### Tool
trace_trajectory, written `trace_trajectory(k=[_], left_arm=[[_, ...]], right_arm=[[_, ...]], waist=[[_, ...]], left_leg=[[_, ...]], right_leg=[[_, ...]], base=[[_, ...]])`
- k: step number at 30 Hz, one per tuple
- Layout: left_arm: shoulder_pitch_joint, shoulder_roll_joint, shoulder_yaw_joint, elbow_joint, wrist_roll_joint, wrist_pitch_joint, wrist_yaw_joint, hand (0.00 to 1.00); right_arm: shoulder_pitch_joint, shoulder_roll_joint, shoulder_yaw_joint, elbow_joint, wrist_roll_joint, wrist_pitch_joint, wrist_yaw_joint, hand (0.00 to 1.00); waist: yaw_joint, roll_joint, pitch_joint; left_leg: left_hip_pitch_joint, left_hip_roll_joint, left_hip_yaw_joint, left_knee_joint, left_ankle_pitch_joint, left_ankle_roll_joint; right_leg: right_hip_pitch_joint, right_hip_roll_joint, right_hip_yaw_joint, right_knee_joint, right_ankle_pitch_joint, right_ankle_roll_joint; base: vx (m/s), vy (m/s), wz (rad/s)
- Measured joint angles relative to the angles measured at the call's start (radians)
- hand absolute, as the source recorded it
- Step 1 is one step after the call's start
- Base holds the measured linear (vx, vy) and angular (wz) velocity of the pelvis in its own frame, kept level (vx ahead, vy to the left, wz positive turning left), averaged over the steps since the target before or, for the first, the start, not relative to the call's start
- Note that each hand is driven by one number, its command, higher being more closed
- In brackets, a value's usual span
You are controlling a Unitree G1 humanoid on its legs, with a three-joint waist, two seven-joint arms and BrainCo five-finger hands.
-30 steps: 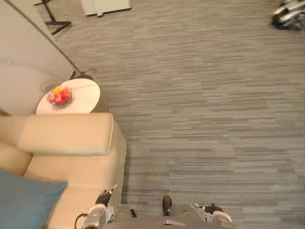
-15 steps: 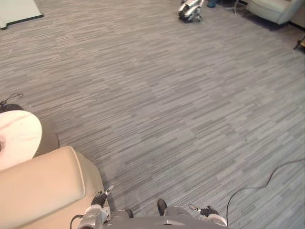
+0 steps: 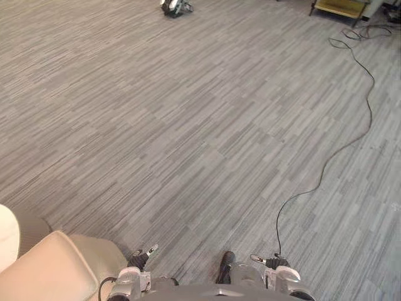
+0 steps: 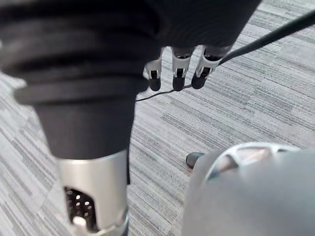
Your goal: Pick up cushions and gather them together orderly.
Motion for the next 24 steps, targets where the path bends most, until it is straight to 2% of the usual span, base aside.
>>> trace_trajectory(k=[1,2,3,4,5,7,8,9,10,11,12,13,14,15,16,17,18,19,20,21,22,23,24], left_arm=[[-0.003,0.000,0.001,0.003,0.000,0.000,-0.001,0.00],[-0.005,0.000,0.003,0.001,0.000,-0.002,-0.001,0.00],[-0.007,0.004,0.023,-0.025,0.000,-0.002,-0.004,0.00],[-0.007,0.004,0.035,-0.036,0.000,-0.003,-0.004,0.00],[-0.009,0.000,0.038,-0.047,-0.001,-0.004,-0.005,0.00],[-0.009,-0.004,0.036,-0.055,-0.001,-0.004,-0.005,0.00],[-0.008,-0.006,0.036,-0.061,-0.014,-0.004,-0.006,0.00],[-0.007,-0.007,0.036,-0.067,-0.020,-0.005,-0.006,0.00],[-0.008,-0.010,0.036,-0.076,-0.022,-0.005,-0.006,0.00],[-0.011,-0.012,0.036,-0.079,-0.029,-0.006,-0.007,0.00],[-0.011,-0.013,0.036,-0.080,-0.031,-0.006,-0.006,0.00],[-0.010,-0.014,0.038,-0.085,-0.038,-0.006,-0.006,0.00],[-0.010,-0.016,0.037,-0.087,-0.037,-0.008,-0.006,0.00],[-0.010,-0.016,0.038,-0.091,-0.038,-0.008,-0.006,0.00],[-0.013,-0.014,0.039,-0.093,-0.038,-0.010,-0.006,0.00],[-0.020,-0.012,0.043,-0.093,-0.039,-0.011,-0.007,0.00],[-0.030,-0.012,0.057,-0.093,-0.039,-0.014,-0.008,0.00],[-0.036,-0.009,0.088,-0.104,-0.040,-0.020,-0.009,0.00],[-0.036,0.002,0.119,-0.127,-0.040,-0.025,-0.009,0.00],[-0.035,0.007,0.121,-0.129,-0.038,-0.028,-0.008,0.00],[-0.002,0.011,0.114,-0.119,-0.036,-0.028,-0.007,0.00],[0.012,0.030,0.121,-0.091,-0.041,-0.025,-0.008,0.00],[0.018,0.048,0.111,-0.081,-0.036,-0.020,-0.005,0.00]], right_arm=[[0.000,0.003,-0.001,0.000,0.006,-0.001,0.000,0.00],[0.000,0.003,-0.002,0.001,0.014,-0.001,0.000,0.00],[0.004,0.004,0.003,0.003,0.020,-0.001,-0.004,0.00],[0.007,0.005,0.010,0.002,0.023,-0.001,-0.006,0.00],[0.010,-0.001,0.009,0.003,0.027,0.000,-0.008,0.00],[0.011,-0.003,-0.001,0.002,0.037,0.000,-0.022,0.00],[0.013,-0.003,-0.004,0.003,0.037,0.000,-0.026,0.00],[0.014,-0.003,-0.005,0.003,0.037,0.001,-0.026,0.00],[0.017,-0.003,-0.007,0.003,0.037,0.001,-0.027,0.00],[0.020,-0.003,-0.008,0.003,0.037,0.001,-0.028,0.00],[0.021,-0.003,-0.009,0.003,0.038,0.001,-0.029,0.00],[0.023,-0.002,-0.008,0.003,0.038,0.001,-0.031,0.00],[0.022,-0.001,-0.007,0.002,0.039,0.001,-0.031,0.00],[0.015,0.001,-0.005,0.001,0.045,0.001,-0.033,0.00],[-0.001,0.003,-0.005,0.002,0.057,0.000,-0.036,0.00],[-0.010,0.008,-0.002,0.002,0.058,0.000,-0.038,0.00],[-0.022,0.010,0.002,0.004,0.058,0.001,-0.037,0.00],[-0.036,0.021,0.000,0.006,0.057,0.001,-0.035,0.00],[-0.051,0.041,-0.013,0.003,0.057,-0.001,-0.033,0.00],[-0.047,0.046,-0.010,0.003,0.057,-0.004,-0.030,0.00],[-0.030,0.046,-0.007,0.002,0.057,-0.005,-0.024,0.00],[-0.029,0.063,-0.006,0.002,0.056,-0.009,-0.019,0.00],[-0.027,0.069,-0.007,0.001,0.056,-0.011,-0.018,0.00]], waist=[[-0.004,0.006,0.007],[-0.004,0.000,0.013],[-0.002,-0.012,0.024],[0.000,-0.010,0.032],[0.001,-0.007,0.051],[0.002,0.003,0.055],[0.003,0.004,0.055],[0.008,0.004,0.055],[0.016,0.004,0.055],[0.023,0.004,0.055],[0.023,0.006,0.056],[0.035,0.003,0.057],[0.044,0.003,0.056],[0.053,0.005,0.055],[0.052,0.000,0.053],[0.051,-0.001,0.052],[0.048,-0.010,0.055],[0.054,-0.032,0.064],[0.066,-0.054,0.072],[0.075,-0.066,0.064],[0.084,-0.043,0.024],[0.077,-0.065,0.016],[0.070,-0.080,0.011]], left_leg=[[-0.007,0.026,-0.002,0.058,-0.006,-0.017],[-0.025,0.045,-0.007,0.120,-0.015,-0.027],[-0.127,0.121,-0.027,0.394,-0.022,-0.020],[-0.176,0.152,-0.045,0.515,-0.018,0.005],[-0.233,0.182,-0.079,0.659,-0.047,0.025],[-0.278,0.143,-0.116,0.688,-0.080,0.014],[-0.308,0.097,-0.125,0.631,-0.085,0.017],[-0.322,0.075,-0.127,0.590,-0.085,0.018],[-0.355,0.029,-0.141,0.476,-0.080,0.016],[-0.377,-0.019,-0.172,0.317,-0.041,0.011],[-0.380,-0.041,-0.191,0.229,-0.007,0.007],[-0.380,-0.071,-0.228,0.106,0.102,0.000],[-0.376,-0.075,-0.235,0.071,0.145,-0.011],[-0.380,-0.075,-0.234,0.063,0.196,-0.005],[-0.406,-0.086,-0.233,0.093,0.204,0.052],[-0.431,-0.099,-0.237,0.130,0.190,0.086],[-0.462,-0.116,-0.246,0.186,0.168,0.117],[-0.485,-0.128,-0.223,0.289,0.144,0.142],[-0.533,-0.127,-0.187,0.440,0.140,0.145],[-0.546,-0.133,-0.177,0.453,0.098,0.135],[-0.493,-0.106,-0.203,0.291,0.085,0.129],[-0.452,-0.130,-0.186,0.305,0.000,0.159],[-0.435,-0.144,-0.179,0.312,-0.028,0.168]], right_leg=[[-0.001,0.014,0.012,0.020,-0.024,-0.016],[0.005,0.021,0.017,0.023,-0.031,-0.020],[0.022,0.044,0.040,0.019,-0.043,-0.033],[0.036,0.056,0.050,0.016,-0.047,-0.039],[0.065,0.078,0.069,0.009,-0.053,-0.044],[0.097,0.089,0.114,0.001,-0.063,-0.044],[0.111,0.089,0.149,-0.006,-0.067,-0.042],[0.116,0.089,0.166,-0.011,-0.069,-0.040],[0.123,0.088,0.195,-0.025,-0.070,-0.038],[0.135,0.086,0.218,-0.041,-0.073,-0.033],[0.148,0.086,0.227,-0.055,-0.074,-0.031],[0.175,0.086,0.257,-0.084,-0.078,-0.024],[0.187,0.088,0.276,-0.104,-0.079,-0.023],[0.199,0.090,0.301,-0.130,-0.081,-0.020],[0.201,0.085,0.332,-0.155,-0.083,-0.016],[0.200,0.075,0.354,-0.162,-0.078,-0.009],[0.200,0.056,0.374,-0.167,-0.080,0.013],[0.206,0.020,0.395,-0.170,-0.076,0.037],[0.217,-0.013,0.438,-0.146,-0.077,0.041],[0.211,-0.020,0.457,-0.113,-0.090,0.063],[0.163,-0.002,0.460,0.024,-0.141,0.139],[0.098,-0.031,0.473,0.235,-0.205,0.219],[0.053,-0.044,0.483,0.356,-0.200,0.247]], base=[[0.08,-0.274,-0.43],[0.10,-0.312,-0.47],[0.07,-0.216,-0.44],[0.12,-0.212,-0.60],[0.15,-0.093,-0.63],[0.17,-0.021,-0.70],[0.14,0.023,-0.64],[0.18,0.046,-0.83],[0.26,0.097,-0.81],[0.22,0.088,-0.74],[0.33,0.147,-0.67],[0.26,0.118,-0.55],[0.34,0.155,-0.67],[0.40,0.208,-0.53],[0.42,0.223,-0.33],[0.52,0.291,-0.07],[0.38,0.207,-0.08],[0.58,0.327,-0.29],[0.47,0.271,-0.43],[0.55,0.260,-0.67],[0.42,0.189,-0.69],[0.43,0.168,-0.60],[0.44,0.179,-0.27]])
